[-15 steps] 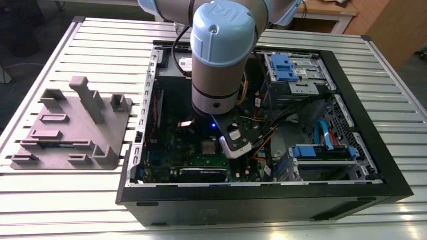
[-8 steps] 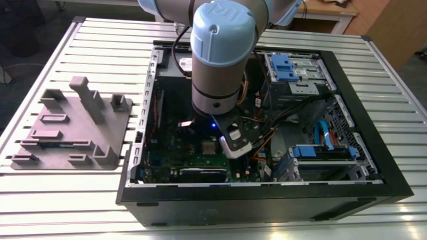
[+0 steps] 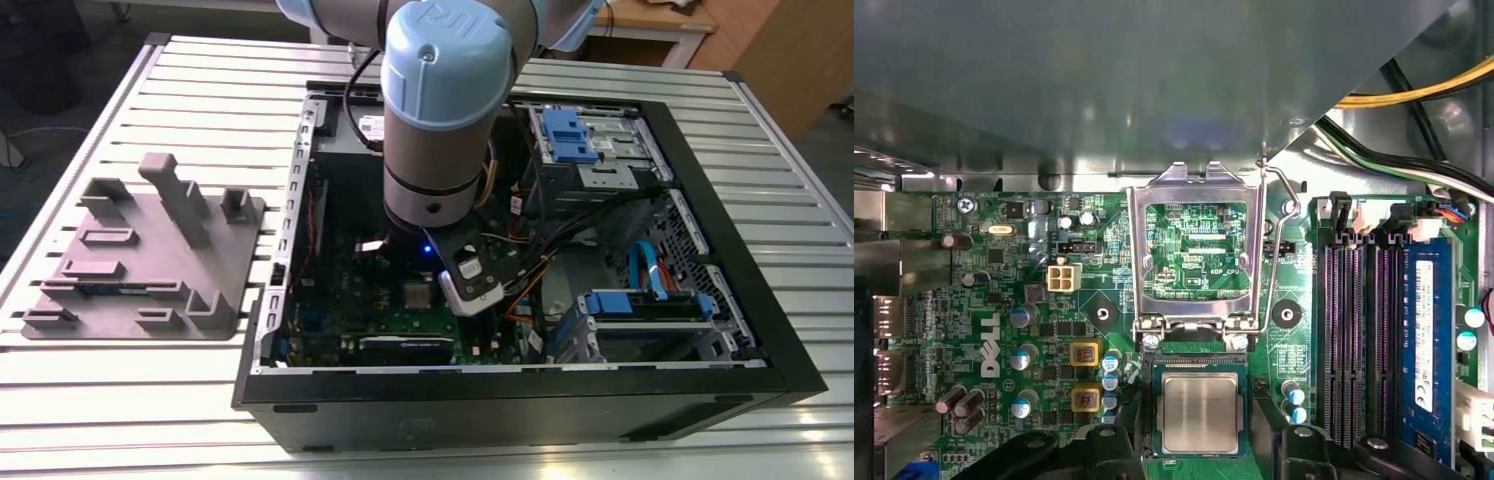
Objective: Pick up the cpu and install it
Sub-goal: 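Place the cpu into insertion slot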
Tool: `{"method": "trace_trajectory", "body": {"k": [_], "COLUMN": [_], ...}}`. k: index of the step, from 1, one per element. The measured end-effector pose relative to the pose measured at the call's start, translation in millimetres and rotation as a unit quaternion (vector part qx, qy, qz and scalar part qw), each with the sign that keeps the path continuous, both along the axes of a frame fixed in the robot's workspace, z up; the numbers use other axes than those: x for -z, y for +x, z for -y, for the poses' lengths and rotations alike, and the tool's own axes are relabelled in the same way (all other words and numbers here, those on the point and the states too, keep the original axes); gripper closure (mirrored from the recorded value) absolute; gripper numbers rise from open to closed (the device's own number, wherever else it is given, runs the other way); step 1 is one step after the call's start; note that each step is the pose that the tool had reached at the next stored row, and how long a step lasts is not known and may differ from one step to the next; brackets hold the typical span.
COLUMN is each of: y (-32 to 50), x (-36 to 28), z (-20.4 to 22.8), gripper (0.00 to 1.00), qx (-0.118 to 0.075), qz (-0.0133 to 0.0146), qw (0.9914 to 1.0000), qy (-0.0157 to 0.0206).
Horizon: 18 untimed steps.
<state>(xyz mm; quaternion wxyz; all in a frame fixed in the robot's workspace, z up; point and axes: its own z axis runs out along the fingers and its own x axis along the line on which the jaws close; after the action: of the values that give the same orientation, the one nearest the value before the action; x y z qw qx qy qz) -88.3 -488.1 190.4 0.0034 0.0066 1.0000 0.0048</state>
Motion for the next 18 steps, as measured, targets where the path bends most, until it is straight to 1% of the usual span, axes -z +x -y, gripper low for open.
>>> {"method": "trace_trajectory", "body": {"k": [3,11,13,14,18], "y": [0.0,0.0,0.0,0.0,0.0], "x": [-1.8,-2.5,-2.8,-2.9,-3.3], "z": [0.1,0.0,0.0,0.0,0.0], "gripper": [0.46,0.46,0.48,0.55,0.55], "qx": [0.000,0.000,0.000,0.000,0.000], "qz": [-0.0001,0.0000,0.0000,0.0000,0.0000], "qw": [1.00000,1.00000,1.00000,1.00000,1.00000], "qy": [-0.0008,-0.0007,-0.0007,-0.0007,-0.0007]}}
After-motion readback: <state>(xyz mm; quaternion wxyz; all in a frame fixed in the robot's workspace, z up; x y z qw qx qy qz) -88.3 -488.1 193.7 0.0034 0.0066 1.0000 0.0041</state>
